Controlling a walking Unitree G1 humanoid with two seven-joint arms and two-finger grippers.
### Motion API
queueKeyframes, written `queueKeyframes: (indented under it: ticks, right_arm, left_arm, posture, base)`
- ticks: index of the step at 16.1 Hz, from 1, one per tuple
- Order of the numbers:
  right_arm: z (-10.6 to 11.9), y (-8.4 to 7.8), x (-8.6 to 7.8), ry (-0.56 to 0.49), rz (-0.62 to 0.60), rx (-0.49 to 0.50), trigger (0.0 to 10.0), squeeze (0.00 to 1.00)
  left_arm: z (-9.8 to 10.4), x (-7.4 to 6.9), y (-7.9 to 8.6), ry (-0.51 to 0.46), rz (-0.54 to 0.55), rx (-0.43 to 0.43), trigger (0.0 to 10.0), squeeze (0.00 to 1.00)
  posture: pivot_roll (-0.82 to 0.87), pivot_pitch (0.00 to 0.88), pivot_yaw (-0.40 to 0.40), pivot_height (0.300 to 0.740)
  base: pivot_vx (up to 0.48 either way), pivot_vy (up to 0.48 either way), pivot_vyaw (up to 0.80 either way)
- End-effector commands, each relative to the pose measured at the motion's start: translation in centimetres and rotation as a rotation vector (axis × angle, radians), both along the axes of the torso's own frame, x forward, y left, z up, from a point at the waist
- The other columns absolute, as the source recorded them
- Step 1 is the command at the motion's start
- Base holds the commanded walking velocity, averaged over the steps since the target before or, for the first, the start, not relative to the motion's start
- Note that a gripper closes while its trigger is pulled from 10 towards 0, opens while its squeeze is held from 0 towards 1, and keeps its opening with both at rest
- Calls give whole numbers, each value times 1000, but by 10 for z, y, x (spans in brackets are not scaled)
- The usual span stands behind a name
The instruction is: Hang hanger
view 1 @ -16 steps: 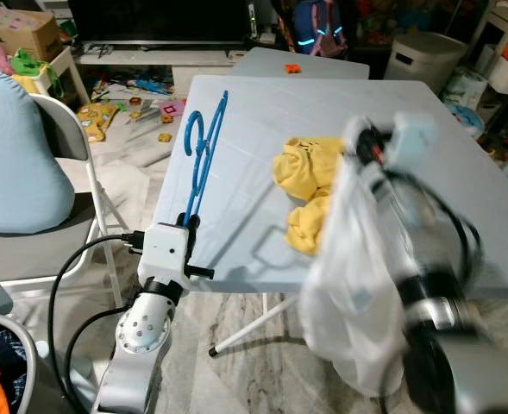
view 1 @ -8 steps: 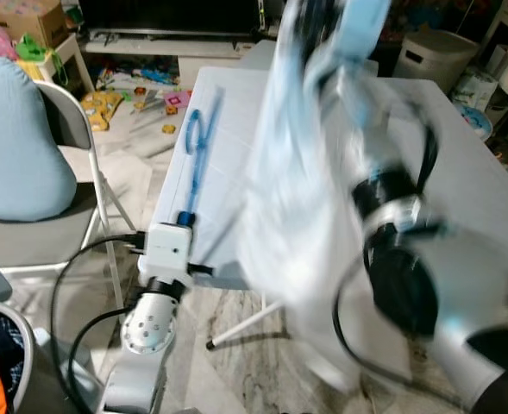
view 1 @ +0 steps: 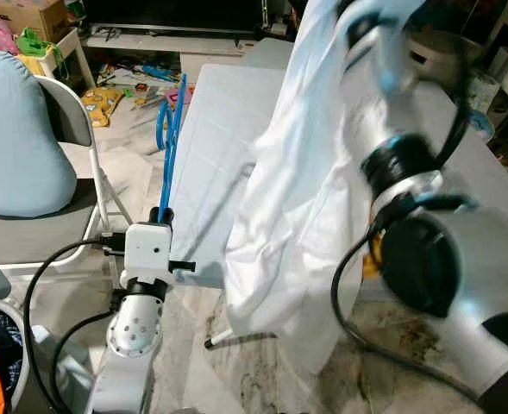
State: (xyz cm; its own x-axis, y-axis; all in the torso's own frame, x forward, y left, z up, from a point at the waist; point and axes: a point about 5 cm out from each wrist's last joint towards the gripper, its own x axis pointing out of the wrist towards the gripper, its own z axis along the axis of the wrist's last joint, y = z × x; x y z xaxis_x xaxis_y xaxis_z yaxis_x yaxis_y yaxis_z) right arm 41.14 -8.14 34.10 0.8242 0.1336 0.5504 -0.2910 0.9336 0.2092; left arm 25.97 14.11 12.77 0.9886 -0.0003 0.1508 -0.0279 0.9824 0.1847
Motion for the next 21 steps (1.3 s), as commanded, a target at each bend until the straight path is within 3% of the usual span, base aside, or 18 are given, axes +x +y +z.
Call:
queueKeyframes:
  ticks: [1, 2, 3, 4, 5, 6, 7, 13, 17, 19, 21]
  right_arm:
    - [-43, 16, 1, 104, 69, -110, 10000, 0]
    - [-69, 22, -2, 155, 123, -176, 10000, 0]
    - [-81, 23, -4, 172, 146, -193, 10000, 0]
    - [-85, 23, -4, 177, 156, -195, 10000, 0]
    - [-115, 19, -9, 231, 204, -277, 10000, 0]
    - [-129, 15, -12, 271, 239, -321, 10000, 0]
    - [-139, 11, -14, 292, 262, -352, 10000, 1000]
    - [-158, -16, -26, 304, 310, -516, 10000, 1000]
    - [-156, -27, -32, 289, 341, -563, 10000, 1000]
    - [-152, -41, -36, 277, 330, -631, 10000, 1000]
    - [-154, -49, -47, 273, 355, -669, 10000, 1000]
  left_arm:
    - [5, -1, -6, -30, -27, 9, 10000, 0]
    - [5, -1, -7, -24, -41, 3, 10000, 0]
    - [5, -1, -7, -24, -46, 3, 10000, 0]
    - [5, 0, -7, -24, -47, 4, 10000, 0]
    - [4, 1, -9, -17, -64, -1, 10000, 0]
    - [2, 1, -10, -12, -74, -6, 10000, 0]
    - [1, 1, -11, -8, -81, -7, 10000, 0]
    - [-2, 0, -15, 12, -115, -14, 10000, 0]
    - [-4, 0, -16, 20, -134, -14, 10000, 0]
    - [-4, 1, -17, 21, -139, -14, 10000, 0]
    - [-6, 0, -14, 23, -136, -9, 10000, 0]
  posture:
    - [162, 54, -82, 740]
    - [159, 55, -79, 740]
    - [159, 55, -79, 740]
    - [157, 54, -78, 740]
    - [149, 51, -75, 740]
    - [146, 50, -74, 740]
    - [144, 50, -74, 740]
    - [131, 46, -64, 740]
    - [120, 44, -59, 740]
    - [114, 43, -57, 740]
    - [109, 42, -57, 740]
  base:
    - [0, 0, 0]
    - [0, 0, 0]
    - [0, 0, 0]
    - [0, 0, 0]
    - [0, 0, 0]
    - [0, 0, 0]
    - [0, 0, 0]
    - [0, 0, 0]
    - [0, 0, 0]
    - [0, 0, 0]
    - [0, 0, 0]
